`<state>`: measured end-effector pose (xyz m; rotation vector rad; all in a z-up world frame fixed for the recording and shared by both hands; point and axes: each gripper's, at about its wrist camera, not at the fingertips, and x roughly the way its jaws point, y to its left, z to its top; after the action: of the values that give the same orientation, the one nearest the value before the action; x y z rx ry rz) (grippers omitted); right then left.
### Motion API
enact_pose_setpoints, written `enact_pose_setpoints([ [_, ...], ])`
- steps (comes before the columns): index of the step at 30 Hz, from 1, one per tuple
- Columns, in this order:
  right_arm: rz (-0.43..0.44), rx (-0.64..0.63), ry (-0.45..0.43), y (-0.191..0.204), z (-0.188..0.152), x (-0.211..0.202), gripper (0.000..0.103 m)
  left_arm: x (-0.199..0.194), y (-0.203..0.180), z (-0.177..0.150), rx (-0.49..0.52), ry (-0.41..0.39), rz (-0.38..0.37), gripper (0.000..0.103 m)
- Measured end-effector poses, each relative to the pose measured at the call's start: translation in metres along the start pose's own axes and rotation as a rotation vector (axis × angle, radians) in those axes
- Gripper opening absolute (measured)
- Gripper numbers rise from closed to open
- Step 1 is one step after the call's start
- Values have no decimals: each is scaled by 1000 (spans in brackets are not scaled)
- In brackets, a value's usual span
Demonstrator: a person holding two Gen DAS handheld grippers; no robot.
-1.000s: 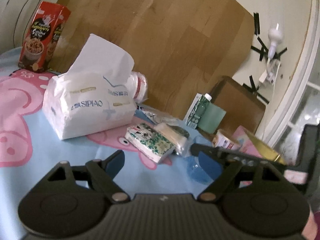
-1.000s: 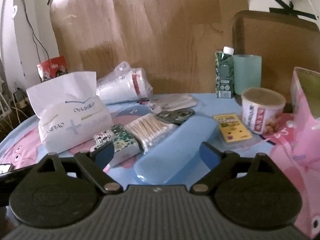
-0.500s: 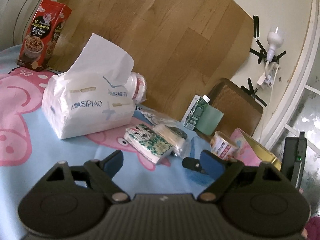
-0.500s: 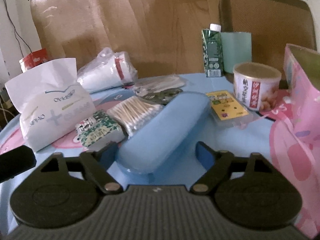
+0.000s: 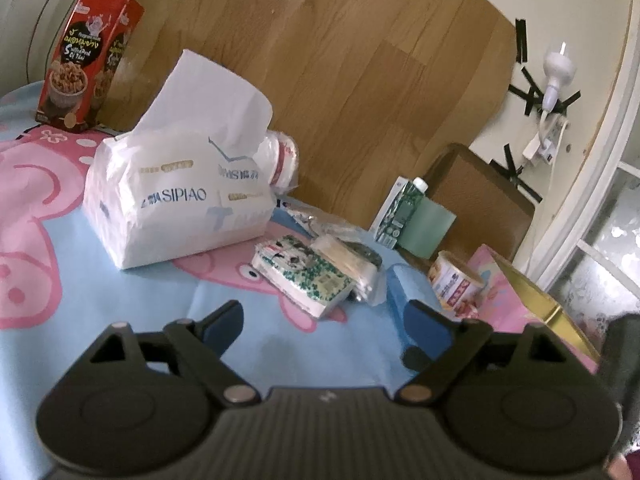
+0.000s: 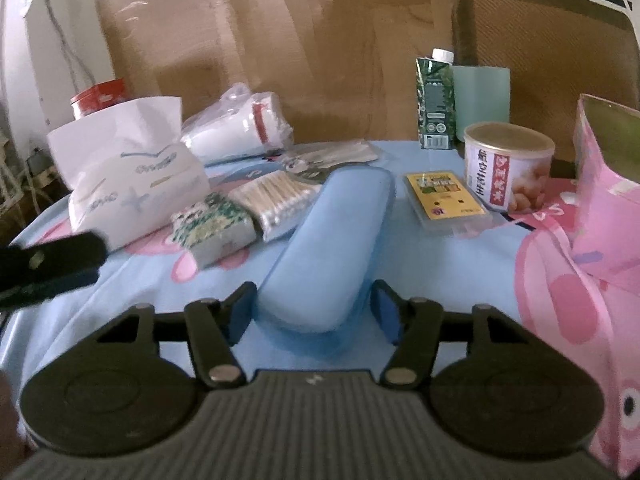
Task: Organize soft objects
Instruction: 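Move the right gripper to the blue plastic case, then close the right gripper around the end of the blue case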
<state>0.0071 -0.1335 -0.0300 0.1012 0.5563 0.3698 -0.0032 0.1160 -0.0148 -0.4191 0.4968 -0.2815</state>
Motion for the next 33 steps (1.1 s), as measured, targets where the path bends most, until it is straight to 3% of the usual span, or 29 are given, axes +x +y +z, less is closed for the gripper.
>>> enact_pose_setpoints([
  [8,91,-165,-10,-4,-28,-44,61,17,-5,0,29,101,59,91],
  [12,93,-192,-8,-9,-38,-55,61,20,-9,-2,58,117,84,93],
  [20,84,-101,-27,-25,-36,-58,63,24,-16,-3,98,128,115,93],
  [33,97,-91,-26,-27,-38,-60,72,27,-18,-3,113,133,125,95],
])
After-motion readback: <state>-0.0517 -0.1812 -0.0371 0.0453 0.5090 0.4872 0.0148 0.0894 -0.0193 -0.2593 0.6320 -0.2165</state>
